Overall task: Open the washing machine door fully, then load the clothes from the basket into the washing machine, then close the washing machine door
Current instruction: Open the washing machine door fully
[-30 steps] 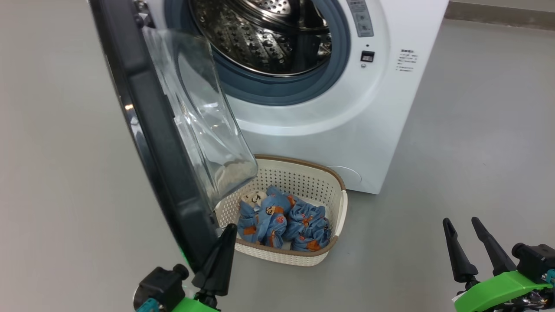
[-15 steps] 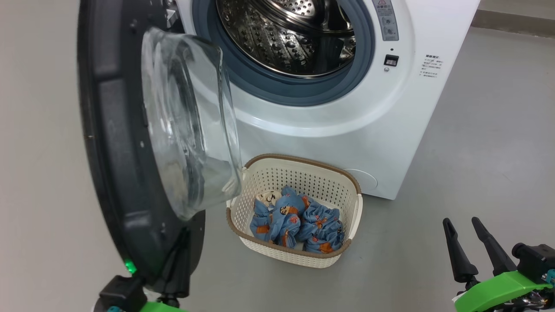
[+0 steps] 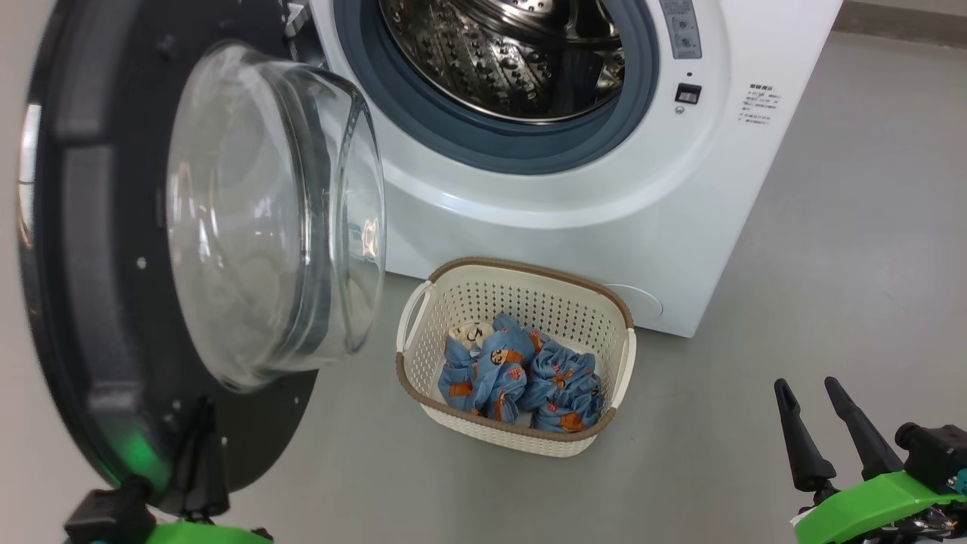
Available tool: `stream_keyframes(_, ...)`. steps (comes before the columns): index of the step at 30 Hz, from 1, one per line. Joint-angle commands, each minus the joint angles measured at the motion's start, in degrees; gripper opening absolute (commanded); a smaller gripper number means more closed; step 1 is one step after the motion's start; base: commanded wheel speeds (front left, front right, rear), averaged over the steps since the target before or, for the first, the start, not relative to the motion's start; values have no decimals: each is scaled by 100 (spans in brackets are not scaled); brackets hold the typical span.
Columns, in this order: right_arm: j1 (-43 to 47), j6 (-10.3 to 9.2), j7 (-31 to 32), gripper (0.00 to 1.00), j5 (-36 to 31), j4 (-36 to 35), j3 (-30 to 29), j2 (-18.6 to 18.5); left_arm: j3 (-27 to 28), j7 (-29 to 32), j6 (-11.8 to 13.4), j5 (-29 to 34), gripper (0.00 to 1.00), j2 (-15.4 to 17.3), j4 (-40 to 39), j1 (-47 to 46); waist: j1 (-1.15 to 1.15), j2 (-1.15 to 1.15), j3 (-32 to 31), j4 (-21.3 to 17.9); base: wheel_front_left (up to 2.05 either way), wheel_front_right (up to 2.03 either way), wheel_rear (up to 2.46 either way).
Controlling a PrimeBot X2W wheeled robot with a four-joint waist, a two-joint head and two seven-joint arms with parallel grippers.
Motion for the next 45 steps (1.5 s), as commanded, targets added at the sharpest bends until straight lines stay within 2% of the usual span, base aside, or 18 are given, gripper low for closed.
stream_keyframes(1, -48, 33, -71, 100, 10, -148, 58, -145, 324, -37, 74, 43, 0, 209, -77, -277, 0, 0, 60, 25, 0, 0, 0)
stream_keyframes(14, -174, 33, -71, 100, -23, -135, 58, -207, 1021, -37, 181, 330, 0, 458, 486, -808, 0, 0, 234, 113, 0, 0, 0)
stream_keyframes(24, -229, 33, -71, 100, -28, -162, 99, -274, 1554, -37, 167, 621, 0, 704, 997, -1215, 0, 0, 393, 117, 0, 0, 0)
stream_keyframes(37, -345, 33, -71, 100, -27, -184, 115, -308, 2267, -37, 255, 920, 0, 817, 1332, -1585, 0, 0, 647, 23, 0, 0, 0)
stream_keyframes(45, -428, 33, -71, 100, -41, -228, 76, -348, 2672, -37, 224, 932, 0, 893, 1539, -1867, 0, 0, 890, -31, 0, 0, 0)
